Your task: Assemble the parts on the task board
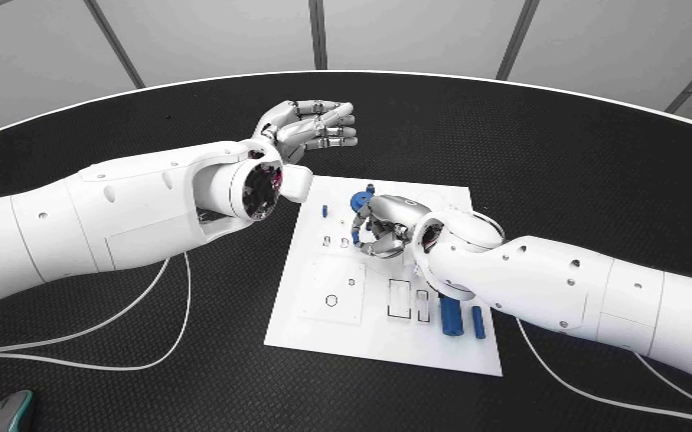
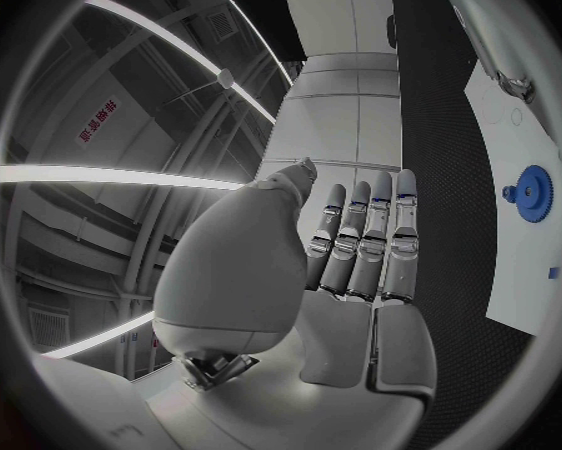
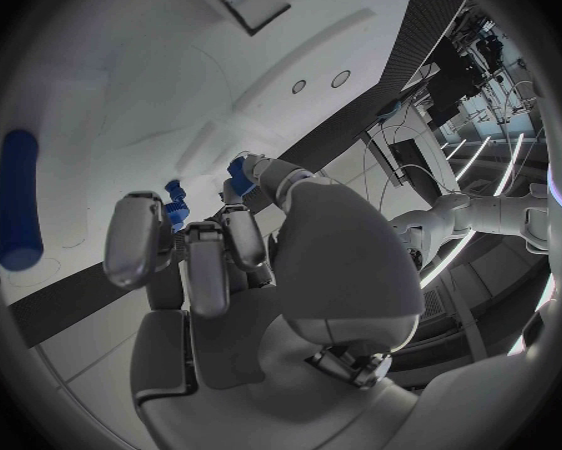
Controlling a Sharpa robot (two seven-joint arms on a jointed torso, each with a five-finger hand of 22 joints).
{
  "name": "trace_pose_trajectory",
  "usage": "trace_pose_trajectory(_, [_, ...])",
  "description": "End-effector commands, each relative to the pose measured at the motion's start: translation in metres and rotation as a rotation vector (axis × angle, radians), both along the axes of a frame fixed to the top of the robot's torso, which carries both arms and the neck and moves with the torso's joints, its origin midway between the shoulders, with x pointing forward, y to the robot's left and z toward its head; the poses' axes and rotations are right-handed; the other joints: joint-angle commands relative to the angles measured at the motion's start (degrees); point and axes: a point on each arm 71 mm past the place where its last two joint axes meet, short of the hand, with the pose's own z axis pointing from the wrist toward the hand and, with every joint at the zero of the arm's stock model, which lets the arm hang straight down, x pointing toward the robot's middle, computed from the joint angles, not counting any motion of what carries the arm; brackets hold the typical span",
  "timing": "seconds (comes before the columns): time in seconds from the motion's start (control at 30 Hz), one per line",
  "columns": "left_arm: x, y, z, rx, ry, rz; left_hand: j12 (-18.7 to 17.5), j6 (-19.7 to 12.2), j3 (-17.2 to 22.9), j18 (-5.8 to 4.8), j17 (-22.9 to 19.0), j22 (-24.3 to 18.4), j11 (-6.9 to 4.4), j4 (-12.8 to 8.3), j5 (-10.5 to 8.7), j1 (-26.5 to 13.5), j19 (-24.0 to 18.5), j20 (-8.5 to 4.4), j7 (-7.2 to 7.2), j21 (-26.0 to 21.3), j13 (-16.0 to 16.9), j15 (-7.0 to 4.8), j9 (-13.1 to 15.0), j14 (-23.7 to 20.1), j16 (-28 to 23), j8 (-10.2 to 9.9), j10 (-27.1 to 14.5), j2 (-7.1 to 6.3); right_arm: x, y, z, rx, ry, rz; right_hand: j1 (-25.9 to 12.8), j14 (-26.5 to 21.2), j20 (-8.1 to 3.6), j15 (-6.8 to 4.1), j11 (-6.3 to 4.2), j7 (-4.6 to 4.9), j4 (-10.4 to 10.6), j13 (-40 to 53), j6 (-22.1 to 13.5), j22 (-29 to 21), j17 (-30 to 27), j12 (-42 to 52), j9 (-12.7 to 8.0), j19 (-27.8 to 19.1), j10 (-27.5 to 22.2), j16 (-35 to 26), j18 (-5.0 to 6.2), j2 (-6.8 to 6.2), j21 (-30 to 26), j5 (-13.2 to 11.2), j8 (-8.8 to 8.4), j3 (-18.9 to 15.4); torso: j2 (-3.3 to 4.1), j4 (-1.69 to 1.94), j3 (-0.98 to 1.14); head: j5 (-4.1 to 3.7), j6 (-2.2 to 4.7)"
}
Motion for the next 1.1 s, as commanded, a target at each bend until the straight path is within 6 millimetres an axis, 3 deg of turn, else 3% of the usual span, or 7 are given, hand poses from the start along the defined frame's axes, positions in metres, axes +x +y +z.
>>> trace_pose_trajectory(0.03, [0.0001, -0.0002, 0.0000, 0.000, 0.000, 0.000, -0.38, -0.20, -0.12, 0.72, 0.07, -0.07, 0.07, 0.01, -0.24, 0.13, 0.03, 0.38, 2.04, 0.02, 0.01, -0.08, -0.06, -0.44, -0.24, -0.28, 0.12, -0.55, 0.0002, 0.0004, -0.0007, 0.001, -0.001, -0.004, -0.04, 5.24, -0.02, 0.02, 0.44, -0.06, -0.07, 0.05, 0.04, -0.02, 12.40, 0.10, 0.54, -0.24, -0.02, 0.32, -0.36, 0.35, -0.26, 0.33, 0.31, 0.24, 0.07, -0.06, 0.00, -0.01, -0.02])
trace_pose_trajectory(1.1, [-0.0002, -0.0017, -0.0001, 0.000, 0.002, -0.005, -0.44, -0.23, -0.19, 0.71, 0.11, -0.10, 0.09, 0.06, -0.24, 0.08, 0.02, 0.39, 2.06, 0.02, 0.00, -0.06, -0.08, -0.50, -0.31, -0.32, 0.10, -0.58, 0.0009, 0.0065, -0.0080, -0.027, -0.011, 0.004, -0.33, 5.25, 0.03, 0.07, 0.48, -0.04, -0.09, 0.10, 0.08, 0.00, 12.46, 0.16, 0.61, -0.25, -0.02, 0.35, -0.35, 0.22, -0.28, 0.33, 0.38, 0.18, 0.15, 0.03, 0.06, -0.08, -0.70])
